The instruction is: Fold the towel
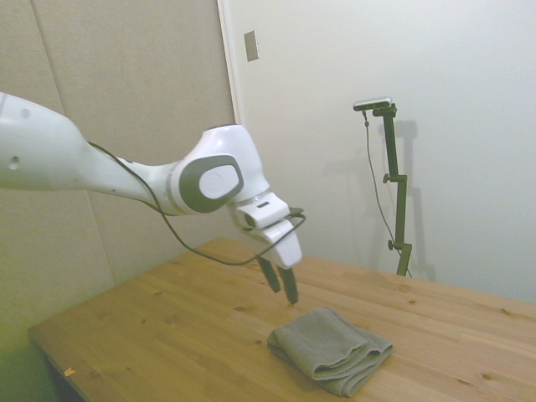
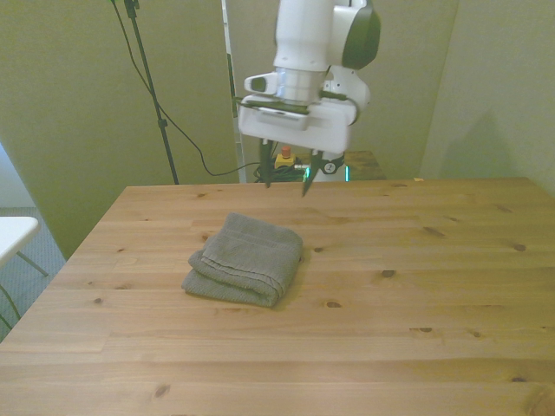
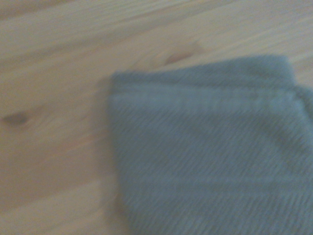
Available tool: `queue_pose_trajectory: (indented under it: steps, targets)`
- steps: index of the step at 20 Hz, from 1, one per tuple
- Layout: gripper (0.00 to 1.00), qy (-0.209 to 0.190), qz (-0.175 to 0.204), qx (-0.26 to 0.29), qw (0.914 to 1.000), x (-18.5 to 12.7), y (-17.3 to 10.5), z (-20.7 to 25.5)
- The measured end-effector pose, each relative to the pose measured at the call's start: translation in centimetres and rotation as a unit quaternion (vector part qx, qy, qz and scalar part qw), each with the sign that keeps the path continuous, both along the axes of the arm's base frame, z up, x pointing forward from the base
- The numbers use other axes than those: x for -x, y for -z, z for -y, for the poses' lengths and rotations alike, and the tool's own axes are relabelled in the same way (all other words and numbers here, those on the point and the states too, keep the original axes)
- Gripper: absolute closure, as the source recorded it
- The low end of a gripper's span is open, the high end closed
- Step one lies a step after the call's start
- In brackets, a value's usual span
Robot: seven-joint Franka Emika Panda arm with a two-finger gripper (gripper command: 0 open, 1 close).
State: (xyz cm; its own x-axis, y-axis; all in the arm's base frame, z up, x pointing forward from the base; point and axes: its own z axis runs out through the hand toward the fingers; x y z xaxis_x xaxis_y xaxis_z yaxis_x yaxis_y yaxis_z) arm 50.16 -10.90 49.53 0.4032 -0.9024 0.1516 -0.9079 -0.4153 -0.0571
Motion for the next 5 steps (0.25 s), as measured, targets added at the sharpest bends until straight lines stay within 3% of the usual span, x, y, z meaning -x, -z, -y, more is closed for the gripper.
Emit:
queue_pose_trajectory:
  steps: [5]
  targets:
    - [0.0,-0.107,-0.029,-0.064,0.9918,6.3,-1.6,-10.0]
